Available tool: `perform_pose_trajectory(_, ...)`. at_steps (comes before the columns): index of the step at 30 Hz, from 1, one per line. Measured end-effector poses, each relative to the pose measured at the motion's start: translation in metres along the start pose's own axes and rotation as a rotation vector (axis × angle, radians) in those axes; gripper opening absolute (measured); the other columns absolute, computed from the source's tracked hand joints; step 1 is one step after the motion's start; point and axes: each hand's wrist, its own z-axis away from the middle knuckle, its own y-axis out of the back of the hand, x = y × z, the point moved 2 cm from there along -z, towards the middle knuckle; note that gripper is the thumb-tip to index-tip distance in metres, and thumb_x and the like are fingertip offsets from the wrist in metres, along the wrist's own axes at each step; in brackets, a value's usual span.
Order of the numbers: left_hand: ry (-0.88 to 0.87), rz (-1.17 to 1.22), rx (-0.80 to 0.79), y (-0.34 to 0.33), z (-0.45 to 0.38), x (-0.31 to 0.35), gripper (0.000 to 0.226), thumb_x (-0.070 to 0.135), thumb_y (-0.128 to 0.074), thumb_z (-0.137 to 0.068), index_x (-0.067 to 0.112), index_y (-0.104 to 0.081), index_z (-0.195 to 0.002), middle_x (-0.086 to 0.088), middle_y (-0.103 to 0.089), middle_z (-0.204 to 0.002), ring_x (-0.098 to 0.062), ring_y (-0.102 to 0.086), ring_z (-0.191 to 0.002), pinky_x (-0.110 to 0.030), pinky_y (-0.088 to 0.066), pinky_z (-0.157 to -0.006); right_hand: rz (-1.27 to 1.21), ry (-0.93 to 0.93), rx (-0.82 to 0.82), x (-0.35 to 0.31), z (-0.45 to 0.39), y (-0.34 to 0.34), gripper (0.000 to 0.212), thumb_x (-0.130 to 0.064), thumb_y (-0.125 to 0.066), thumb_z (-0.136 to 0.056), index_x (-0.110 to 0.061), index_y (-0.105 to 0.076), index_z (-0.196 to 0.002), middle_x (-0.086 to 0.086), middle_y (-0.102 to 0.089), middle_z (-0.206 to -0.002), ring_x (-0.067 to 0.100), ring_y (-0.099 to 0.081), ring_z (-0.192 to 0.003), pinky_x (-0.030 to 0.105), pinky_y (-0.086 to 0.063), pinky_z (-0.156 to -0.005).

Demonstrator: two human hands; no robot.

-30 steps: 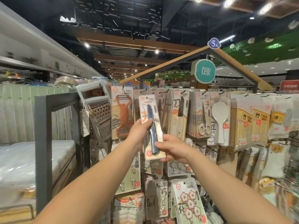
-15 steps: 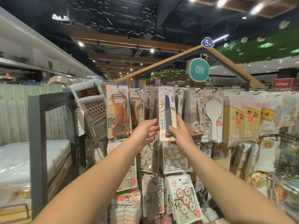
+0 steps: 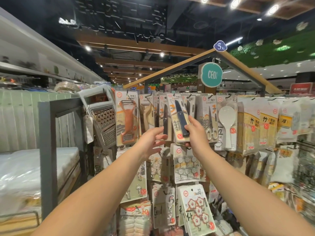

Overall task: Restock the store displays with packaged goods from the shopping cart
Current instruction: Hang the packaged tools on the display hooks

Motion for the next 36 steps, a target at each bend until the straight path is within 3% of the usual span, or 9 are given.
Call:
perform_pose_trajectory(3, 0.004, -0.021, -0.001, 0.003, 0.003, 0.003, 0.016, 0.038, -0.054, -0.098, 0.027, -0.053, -0.109, 0.001, -0.071, -0.105, -0.02, -0.061, -0.11, -0.042, -0.041, -0.098, 0.014, -0.042, 0.001, 0.004, -0.005, -0.002, 0.049, -0.009, -0.041, -0.101, -0.024, -0.043, -0.147, -0.003, -0.067, -0.1, 0.012, -0.058, -0.058, 0.021, -0.039, -0.038)
perform_pose_trajectory(9, 0.007, -0.031, 0.008, 0.004, 0.004, 0.009, 0.017, 0.04, -0.055, -0.098, 0.027, -0.055, -0.109, 0.001, -0.071, -0.108, -0.02, -0.061, -0.111, -0.04, -0.043, -0.093, 0.089, -0.192, -0.165, 0.003, -0.023, -0.013, 0.047, -0.016, -0.049, -0.102, -0.026, -0.04, -0.148, -0.006, -0.062, -0.112, 0.014, -0.065, -0.087, 0.034, -0.056, -0.072)
perform_pose_trajectory(12, 0.016, -0.038, -0.005, 0.005, 0.006, 0.003, 0.016, 0.04, -0.055, -0.098, 0.028, -0.056, -0.108, 0.0, -0.071, -0.111, -0.018, -0.062, -0.11, -0.04, -0.043, -0.093, 0.169, -0.276, -0.215, 0.021, -0.022, -0.008, 0.056, -0.024, -0.057, -0.099, -0.024, -0.036, -0.151, 0.003, -0.047, -0.147, 0.024, -0.055, -0.121, 0.037, -0.058, -0.081)
perform_pose_trajectory(14, 0.019, -0.053, -0.022, 0.006, 0.008, -0.004, 0.016, 0.039, -0.053, -0.099, 0.028, -0.056, -0.109, 0.001, -0.07, -0.113, -0.018, -0.061, -0.109, -0.04, -0.043, -0.093, 0.231, -0.321, -0.204, 0.039, -0.016, 0.002, 0.055, -0.028, -0.059, -0.098, -0.027, -0.039, -0.149, 0.004, -0.044, -0.15, 0.027, -0.048, -0.127, 0.039, -0.055, -0.084)
perform_pose_trajectory(20, 0.059, -0.192, -0.087, -0.011, 0.022, -0.048, 0.01, 0.036, -0.05, -0.1, 0.028, -0.056, -0.101, 0.003, -0.067, -0.11, -0.013, -0.061, -0.099, -0.033, -0.043, -0.085, 0.179, -0.502, -0.054, 0.102, 0.049, 0.059, 0.035, -0.034, -0.064, -0.094, -0.021, -0.059, -0.126, 0.002, -0.061, -0.119, 0.021, -0.059, -0.105, 0.036, -0.055, -0.078)
perform_pose_trajectory(24, 0.073, -0.381, -0.313, -0.05, 0.049, -0.107, 0.006, 0.029, -0.053, -0.1, 0.024, -0.056, -0.102, -0.004, -0.067, -0.108, -0.012, -0.06, -0.088, -0.027, -0.041, -0.071, 0.105, -0.573, 0.066, 0.131, 0.123, 0.106, 0.005, -0.025, -0.059, -0.096, -0.022, -0.061, -0.093, 0.002, -0.061, -0.089, 0.014, -0.056, -0.072, 0.024, -0.044, -0.062)
perform_pose_trajectory(27, 0.123, -0.442, -0.496, -0.087, 0.079, -0.162, 0.014, 0.021, -0.052, -0.1, 0.023, -0.054, -0.087, 0.0, -0.063, -0.089, -0.005, -0.056, -0.065, -0.019, -0.037, -0.057, 0.101, -0.647, 0.221, 0.155, 0.194, 0.143, 0.007, -0.029, -0.059, -0.097, -0.023, -0.061, -0.094, -0.003, -0.067, -0.085, 0.01, -0.064, -0.071, 0.021, -0.047, -0.059)
perform_pose_trajectory(33, 0.286, -0.479, -0.885, -0.173, 0.183, -0.282, 0.022, 0.012, -0.053, -0.099, 0.018, -0.054, -0.078, -0.003, -0.058, -0.078, -0.009, -0.054, -0.061, -0.016, -0.037, -0.049, 0.106, -0.836, 0.579, 0.194, 0.383, 0.224, 0.014, -0.021, -0.058, -0.095, -0.02, -0.057, -0.081, 0.0, -0.059, -0.067, 0.01, -0.055, -0.055, 0.021, -0.036, -0.058)
perform_pose_trajectory(36, 0.374, -0.526, -1.075, -0.203, 0.25, -0.332, 0.025, 0.01, -0.05, -0.1, 0.018, -0.052, -0.077, -0.004, -0.056, -0.075, -0.004, -0.055, -0.053, -0.013, -0.034, -0.046, 0.083, -0.908, 0.746, 0.213, 0.484, 0.261, 0.01, -0.025, -0.06, -0.091, -0.03, -0.052, -0.096, -0.004, -0.054, -0.06, 0.009, -0.051, -0.047, 0.021, -0.036, -0.052)
